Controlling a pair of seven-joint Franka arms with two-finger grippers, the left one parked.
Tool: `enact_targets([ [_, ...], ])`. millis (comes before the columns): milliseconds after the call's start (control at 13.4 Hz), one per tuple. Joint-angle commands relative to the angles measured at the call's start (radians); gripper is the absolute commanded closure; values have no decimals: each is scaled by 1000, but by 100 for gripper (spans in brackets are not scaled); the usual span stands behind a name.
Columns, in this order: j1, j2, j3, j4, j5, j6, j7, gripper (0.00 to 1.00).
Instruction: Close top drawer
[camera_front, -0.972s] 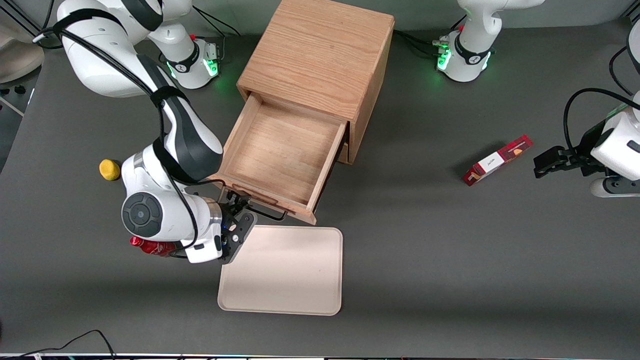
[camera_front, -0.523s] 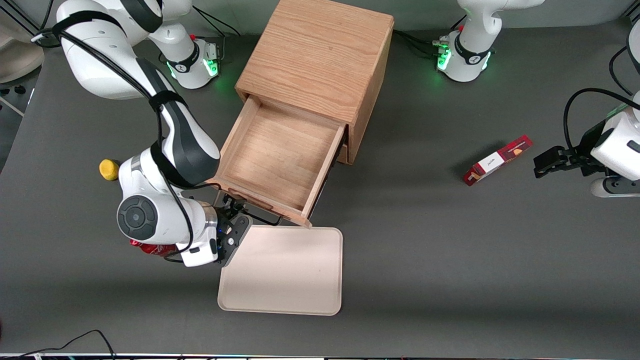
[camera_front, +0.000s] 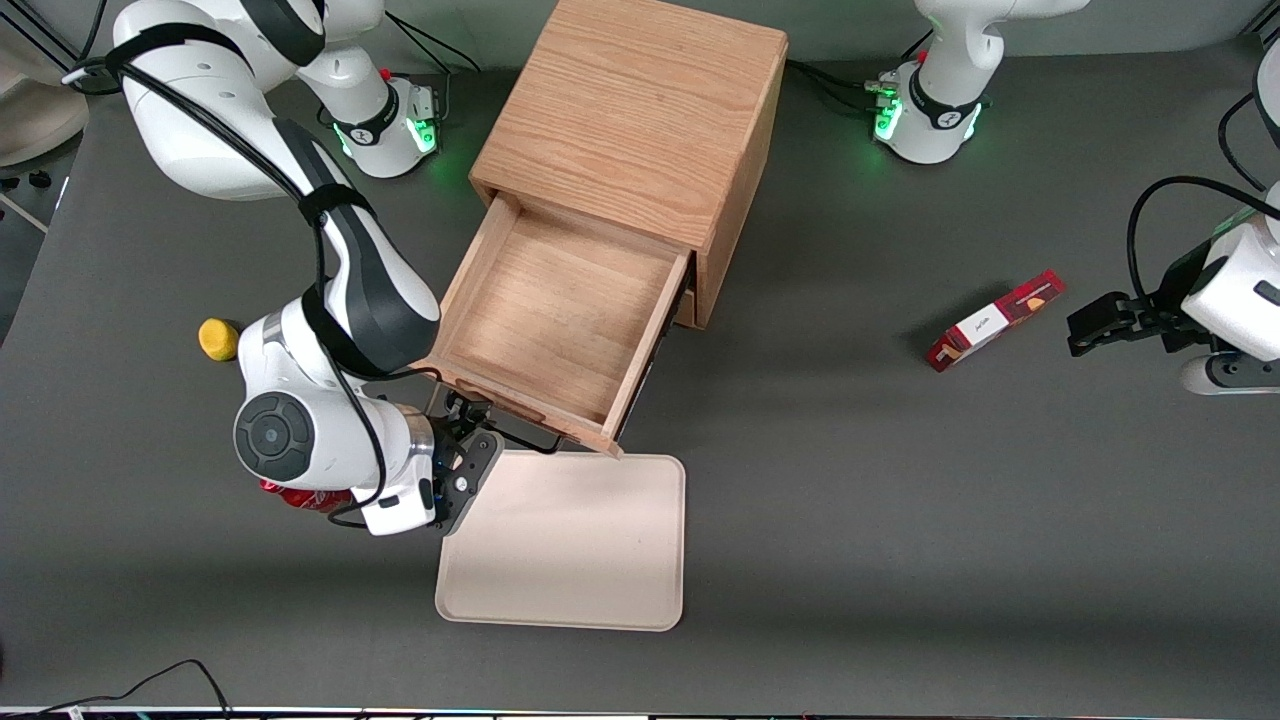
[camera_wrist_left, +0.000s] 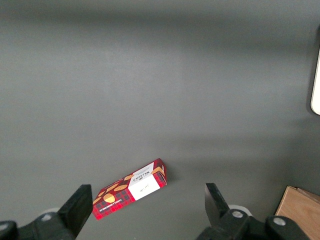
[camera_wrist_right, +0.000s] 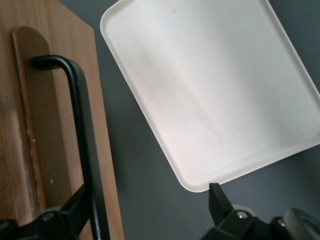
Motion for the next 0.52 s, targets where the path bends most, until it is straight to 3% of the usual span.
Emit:
enact_targets([
  [0, -10, -4, -43, 28, -29, 64, -34, 0],
  [449, 2, -18, -11, 19, -27, 55, 11, 0],
])
